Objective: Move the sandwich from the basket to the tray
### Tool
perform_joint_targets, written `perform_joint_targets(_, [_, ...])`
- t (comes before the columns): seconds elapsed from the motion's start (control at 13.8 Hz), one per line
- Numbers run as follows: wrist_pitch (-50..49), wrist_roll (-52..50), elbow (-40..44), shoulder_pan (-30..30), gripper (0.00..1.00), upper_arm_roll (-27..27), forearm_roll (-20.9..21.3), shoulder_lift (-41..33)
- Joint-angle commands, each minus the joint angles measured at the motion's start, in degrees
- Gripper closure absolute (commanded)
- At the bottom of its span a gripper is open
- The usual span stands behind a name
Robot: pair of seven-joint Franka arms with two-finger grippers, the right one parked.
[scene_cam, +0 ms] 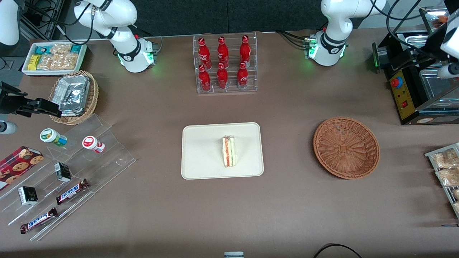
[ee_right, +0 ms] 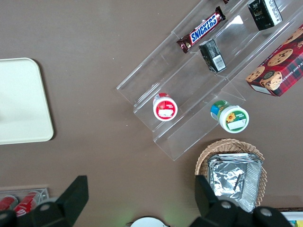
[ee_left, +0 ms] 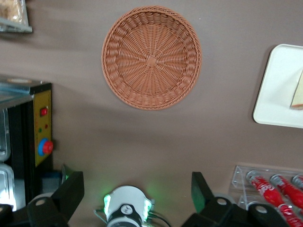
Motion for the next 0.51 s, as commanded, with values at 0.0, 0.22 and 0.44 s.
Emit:
perform_joint_targets(0.0, [2.6,3.1,-2.1,0.2,0.0,0.6,-0.5,-0.1])
perform_joint_targets(0.22, [1.9,3.5,4.9,0.4,0.0,0.6,-0.6,5.7])
perform_joint_targets(0.44, [-1.0,3.3,11.6,1.5,0.0,0.5,-0.8,10.5])
